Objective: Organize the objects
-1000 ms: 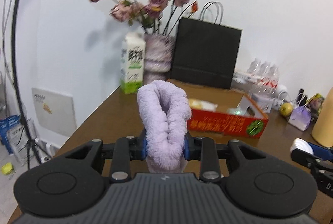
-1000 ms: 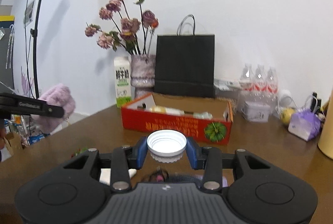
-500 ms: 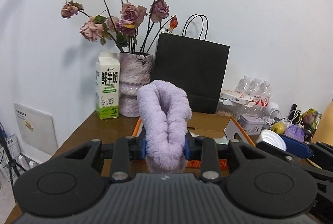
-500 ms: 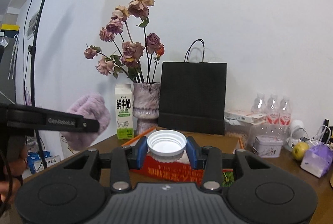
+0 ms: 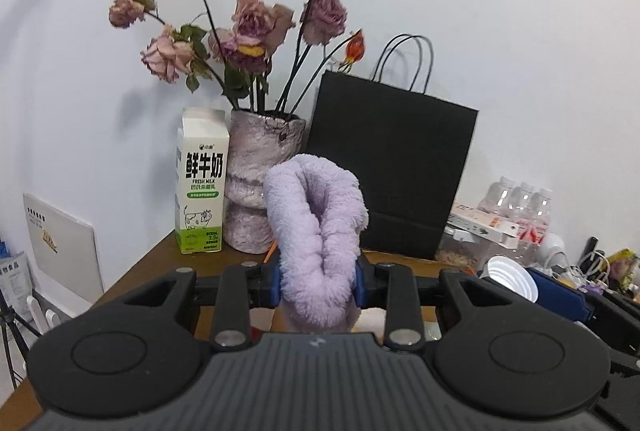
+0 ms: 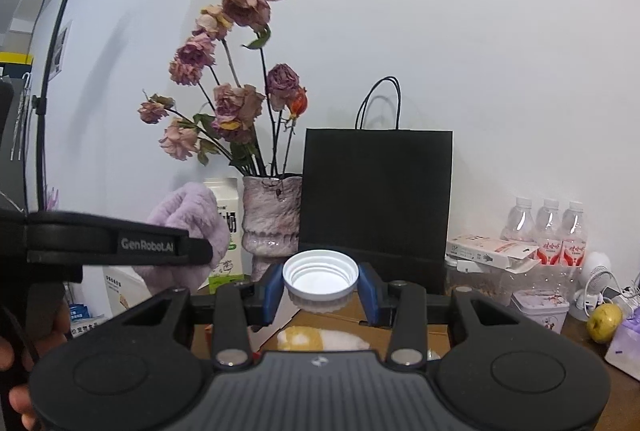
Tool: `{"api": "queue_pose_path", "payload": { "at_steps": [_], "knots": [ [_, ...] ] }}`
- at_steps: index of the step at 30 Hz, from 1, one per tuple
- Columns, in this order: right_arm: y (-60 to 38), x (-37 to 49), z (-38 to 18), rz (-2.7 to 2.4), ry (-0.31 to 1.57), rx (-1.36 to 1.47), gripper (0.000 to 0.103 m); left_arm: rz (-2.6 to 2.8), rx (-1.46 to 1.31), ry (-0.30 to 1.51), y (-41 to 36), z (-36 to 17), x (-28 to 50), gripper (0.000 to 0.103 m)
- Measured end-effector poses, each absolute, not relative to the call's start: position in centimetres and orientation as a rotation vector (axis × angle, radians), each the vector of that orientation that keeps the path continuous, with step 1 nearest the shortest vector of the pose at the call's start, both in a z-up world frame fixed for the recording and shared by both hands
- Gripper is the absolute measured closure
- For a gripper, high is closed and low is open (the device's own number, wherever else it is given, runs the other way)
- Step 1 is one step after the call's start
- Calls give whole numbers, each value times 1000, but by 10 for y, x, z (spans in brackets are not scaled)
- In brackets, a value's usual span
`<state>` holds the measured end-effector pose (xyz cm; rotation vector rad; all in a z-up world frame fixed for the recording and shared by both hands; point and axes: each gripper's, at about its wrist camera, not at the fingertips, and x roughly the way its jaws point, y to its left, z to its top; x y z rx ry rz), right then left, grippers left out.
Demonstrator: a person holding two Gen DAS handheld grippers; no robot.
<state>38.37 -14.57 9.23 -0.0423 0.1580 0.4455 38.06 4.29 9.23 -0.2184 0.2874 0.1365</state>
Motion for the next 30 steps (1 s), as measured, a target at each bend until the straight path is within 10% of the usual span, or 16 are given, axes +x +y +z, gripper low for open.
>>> {"api": "queue_pose_path", "payload": {
  "at_steps": [30],
  "knots": [
    [-138,518,45,362,351,-56,64,99,-130,403,31,49,504,72]
  ]
}}
